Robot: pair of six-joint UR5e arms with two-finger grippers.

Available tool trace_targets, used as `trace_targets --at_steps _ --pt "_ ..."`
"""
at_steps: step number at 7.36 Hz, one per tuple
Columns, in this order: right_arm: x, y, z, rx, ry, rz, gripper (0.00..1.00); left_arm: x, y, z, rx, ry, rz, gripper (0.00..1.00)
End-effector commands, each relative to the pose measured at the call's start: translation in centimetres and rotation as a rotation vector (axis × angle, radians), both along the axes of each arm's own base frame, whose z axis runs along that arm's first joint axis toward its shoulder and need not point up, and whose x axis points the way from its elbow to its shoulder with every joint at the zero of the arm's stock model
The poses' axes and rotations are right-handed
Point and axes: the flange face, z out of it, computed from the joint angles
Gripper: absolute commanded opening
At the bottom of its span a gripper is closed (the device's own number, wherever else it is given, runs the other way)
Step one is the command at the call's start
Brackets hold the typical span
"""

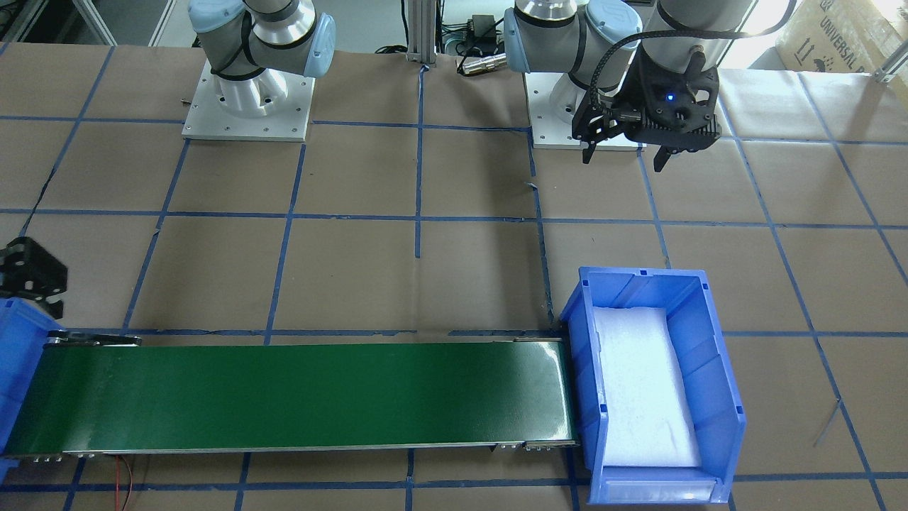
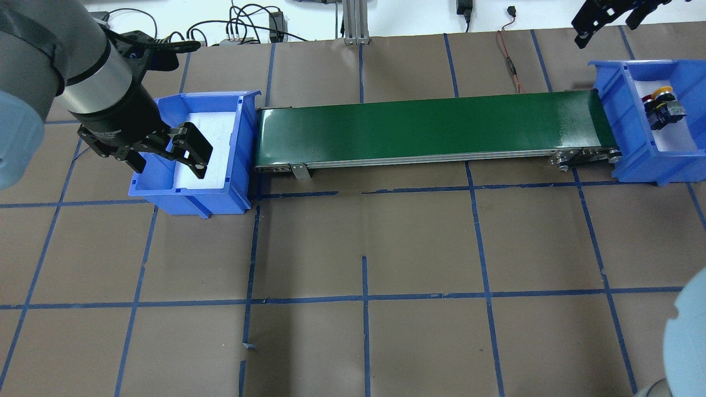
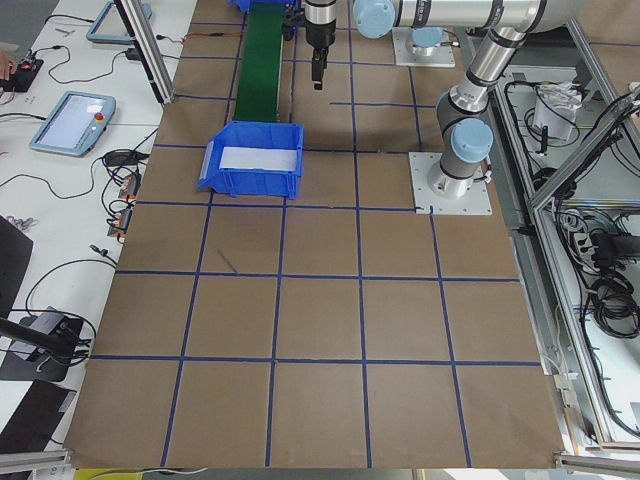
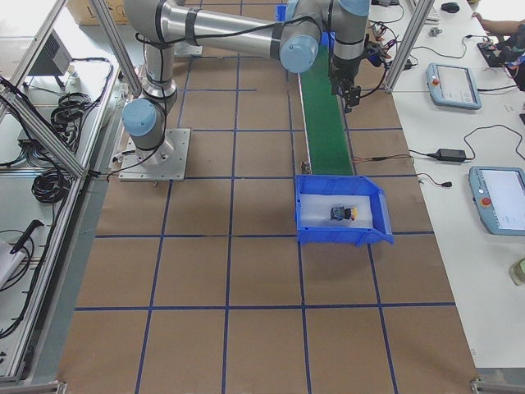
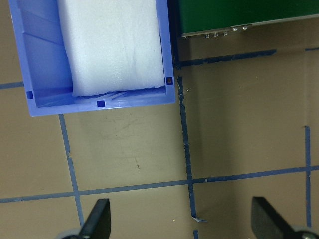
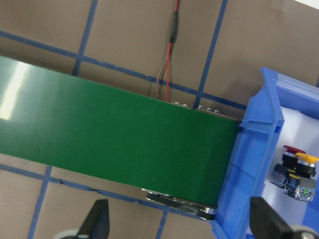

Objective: Transport two buttons from left to right
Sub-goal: 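Open the right gripper and raise it back over the belt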

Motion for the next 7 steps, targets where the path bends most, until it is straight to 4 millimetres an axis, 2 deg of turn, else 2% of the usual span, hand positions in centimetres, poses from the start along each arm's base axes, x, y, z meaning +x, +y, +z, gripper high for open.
trace_targets --at_steps 1,2,4,6,7 --pt "7.8 5.0 0.3 0.028 -0.005 -0.013 1.0 0.0 0.2 0.2 -0.001 -0.002 -0.012 1.0" --pt "9.1 6.9 0.5 0.031 -0.009 -0.05 1.0 0.0 0.3 0.2 0.002 -0.004 -0.012 1.0" --pt "8.7 10.5 0.0 0.103 0.038 -0.062 1.0 0.0 0.4 0.3 0.001 -0.004 -0.012 1.0" --pt "9.1 12.8 -0.2 0.144 0.025 -0.092 1.0 0.1 0.2 0.2 -0.002 -0.003 -0.009 1.0" --pt "9.3 13.9 1.1 0.116 0.018 -0.09 0.99 0.1 0.0 0.1 -0.005 -0.001 -0.009 1.0"
